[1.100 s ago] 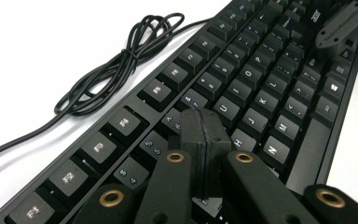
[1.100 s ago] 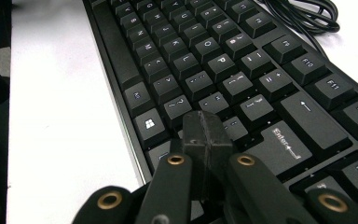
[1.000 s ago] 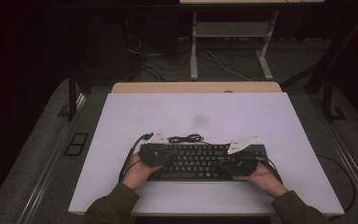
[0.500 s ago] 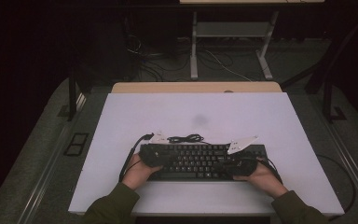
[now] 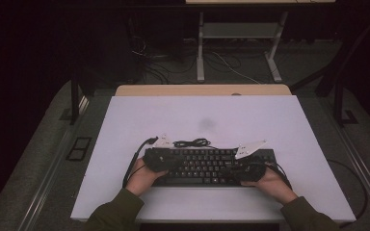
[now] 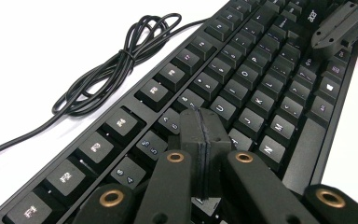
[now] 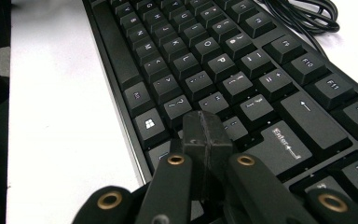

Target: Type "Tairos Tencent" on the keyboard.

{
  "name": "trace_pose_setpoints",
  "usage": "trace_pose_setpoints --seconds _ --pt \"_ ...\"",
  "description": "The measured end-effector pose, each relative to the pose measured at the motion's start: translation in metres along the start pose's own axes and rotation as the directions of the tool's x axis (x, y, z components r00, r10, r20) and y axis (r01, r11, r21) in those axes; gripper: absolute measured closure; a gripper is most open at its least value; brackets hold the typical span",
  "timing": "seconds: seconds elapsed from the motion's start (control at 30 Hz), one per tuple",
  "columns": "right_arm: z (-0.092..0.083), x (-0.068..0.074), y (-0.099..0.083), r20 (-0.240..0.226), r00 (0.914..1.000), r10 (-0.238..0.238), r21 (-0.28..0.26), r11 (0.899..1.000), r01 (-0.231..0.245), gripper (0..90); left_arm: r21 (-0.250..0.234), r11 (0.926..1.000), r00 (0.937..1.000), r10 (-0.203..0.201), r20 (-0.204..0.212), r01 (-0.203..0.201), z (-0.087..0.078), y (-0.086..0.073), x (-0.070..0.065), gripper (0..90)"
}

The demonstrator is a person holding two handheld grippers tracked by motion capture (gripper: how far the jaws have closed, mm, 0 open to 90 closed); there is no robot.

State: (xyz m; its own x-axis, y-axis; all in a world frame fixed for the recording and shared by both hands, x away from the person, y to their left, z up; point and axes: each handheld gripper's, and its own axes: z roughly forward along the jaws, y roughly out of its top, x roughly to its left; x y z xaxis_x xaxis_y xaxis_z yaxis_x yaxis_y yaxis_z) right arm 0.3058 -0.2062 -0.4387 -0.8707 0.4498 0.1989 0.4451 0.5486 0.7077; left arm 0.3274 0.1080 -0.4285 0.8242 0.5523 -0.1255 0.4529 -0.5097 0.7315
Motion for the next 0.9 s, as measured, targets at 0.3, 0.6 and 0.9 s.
trace_pose_setpoints --seconds 0.3,0.6,0.9 --pt "0.0 0.0 0.0 0.001 1.0 -0.003 0.0 1.0 0.003 89.4 -0.03 0.9995 1.0 -0.004 -0.006 0.004 -0.0028 0.0009 0.0006 72.9" --pt "-0.0029 0.0018 0.0019 -0.003 1.0 -0.006 -0.028 1.0 0.006 89.3 -0.052 0.9984 0.9997 -0.021 -0.012 0.021 -0.0028 0.0007 0.0013 47.7" --pt "-0.0047 -0.0012 0.0032 -0.006 0.9998 0.017 -0.065 0.998 -0.017 72.9 -0.059 0.9981 0.9993 -0.021 -0.031 0.019 -0.0042 -0.0011 0.0028 38.1"
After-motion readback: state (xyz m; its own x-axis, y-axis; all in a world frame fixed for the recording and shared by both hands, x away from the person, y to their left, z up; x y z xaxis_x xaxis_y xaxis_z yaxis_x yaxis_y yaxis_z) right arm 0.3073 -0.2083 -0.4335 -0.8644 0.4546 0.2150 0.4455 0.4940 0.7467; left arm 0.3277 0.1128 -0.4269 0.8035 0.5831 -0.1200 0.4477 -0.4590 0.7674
